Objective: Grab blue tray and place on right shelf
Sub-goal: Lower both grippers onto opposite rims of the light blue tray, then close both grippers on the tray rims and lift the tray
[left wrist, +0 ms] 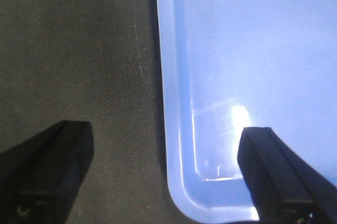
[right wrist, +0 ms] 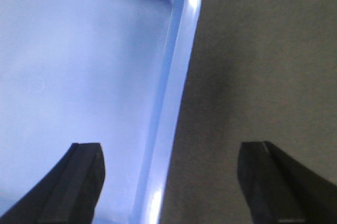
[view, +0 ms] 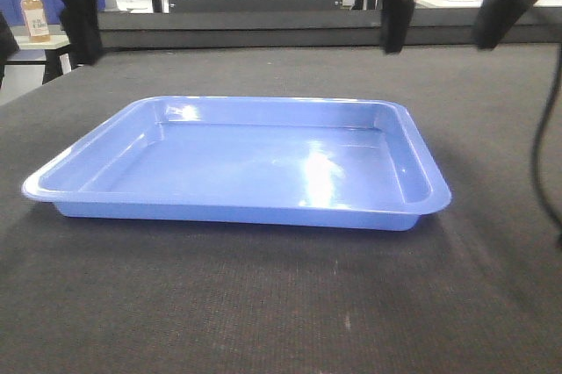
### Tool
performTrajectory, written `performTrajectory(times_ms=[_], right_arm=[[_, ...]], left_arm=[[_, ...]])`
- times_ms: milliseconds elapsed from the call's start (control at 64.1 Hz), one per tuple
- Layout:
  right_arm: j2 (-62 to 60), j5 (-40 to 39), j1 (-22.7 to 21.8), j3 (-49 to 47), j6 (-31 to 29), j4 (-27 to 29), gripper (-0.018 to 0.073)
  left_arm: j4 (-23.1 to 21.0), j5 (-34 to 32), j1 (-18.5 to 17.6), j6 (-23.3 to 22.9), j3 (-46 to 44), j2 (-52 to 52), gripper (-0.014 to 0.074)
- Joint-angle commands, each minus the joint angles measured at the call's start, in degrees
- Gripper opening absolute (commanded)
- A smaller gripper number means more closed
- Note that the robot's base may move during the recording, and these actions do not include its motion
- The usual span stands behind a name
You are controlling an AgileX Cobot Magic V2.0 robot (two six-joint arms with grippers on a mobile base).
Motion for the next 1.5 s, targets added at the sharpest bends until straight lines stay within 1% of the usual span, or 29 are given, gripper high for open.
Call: performTrajectory(times_ms=[0,94,203,281,374,780,842,889,951,967,1029,1092,1107,1154,1185,1201,1263,1325,1419,1481], right_arm=[[0.2,-2.55,0.21,-2.22,3.2,-1.75,0.0611],[2.4,-1.53,0.21,-2.22,4.81,-1.67,0.0611],[4.46,-1.02,0.21,-2.22,5.0,-1.49,0.0611],[5.61,-1.36,0.21,-2.22,5.0,-0.4,0.0611],[7.2,-1.81,0.21,-2.22,5.0,1.27,0.0611],[12.02,-2.5,0.21,-2.22,5.0,1.41,0.0609],[12.43,-2.5,0.21,-2.22,4.95,1.41,0.0565],[12.49,-2.4,0.21,-2.22,4.95,1.41,0.05],[12.56,-2.59,0.21,-2.17,4.95,1.41,0.0375],[12.56,-2.68,0.21,-2.17,4.95,1.41,0.0321],[12.56,-2.74,0.21,-2.17,4.95,1.41,0.017],[12.56,-2.67,0.21,-2.17,4.95,1.41,0.0034],[12.56,-2.67,0.21,-2.17,4.95,1.41,0.0043],[12.48,-2.62,0.21,-2.17,4.95,1.41,0.0069],[12.34,-2.46,0.21,-2.17,4.95,1.41,0.0066],[12.23,-2.39,0.21,-2.17,4.95,1.41,0.0064],[11.49,-2.21,0.21,-2.17,4.95,1.41,0.0053],[10.09,-2.13,0.21,-2.17,4.95,1.41,0.0055],[7.06,-1.94,0.21,-2.17,4.77,1.22,0.0055],[4.44,-1.69,0.21,-2.17,4.72,0.81,0.0055]], left_arm=[[-0.48,-1.54,-0.42,-1.18,-2.29,-0.15,0.0465],[-1.75,-1.66,-0.42,-1.18,-2.29,2.31,0.0458],[-3.05,-2.26,-0.42,-1.18,-2.29,4.77,0.045],[-3.61,-2.51,-0.42,-1.18,-2.29,6.34,0.045],[-3.71,-2.51,-0.42,-1.18,-2.29,7.88,0.045],[-5.44,-3.61,-0.42,-1.18,-2.29,11.31,0.045],[-5.56,-3.61,-0.42,-1.18,-2.29,11.35,0.0449],[-5.56,-3.7,-0.42,-1.18,-2.29,11.45,0.0445],[-5.56,-3.73,-0.42,-1.18,-2.29,11.78,0.0408],[-5.56,-3.88,-0.42,-1.18,-2.29,11.72,0.0393],[-5.68,-3.86,-0.42,-1.18,-2.29,11.97,0.0302],[-5.68,-3.75,-0.42,-1.18,-2.29,12.1,0.0188],[-5.68,-3.73,-0.42,-1.18,-2.29,12.1,0.0138],[-5.68,-3.65,-0.42,-1.18,-2.29,12.1,0.003],[-5.68,-3.53,-0.42,-1.18,-2.29,12.1,-0.0042],[-5.68,-3.41,-0.42,-1.18,-2.29,12.1,-0.0064],[-5.68,-2.77,-0.42,-1.18,-2.29,12.1,-0.0024],[-5.68,-1.52,-0.42,-1.18,-2.29,11.36,-0.0049],[-5.68,-0.13,-0.42,-1.18,-2.29,9.27,-0.0048],[-5.68,0.58,-0.42,-2.12,-2.29,7.13,-0.0047]])
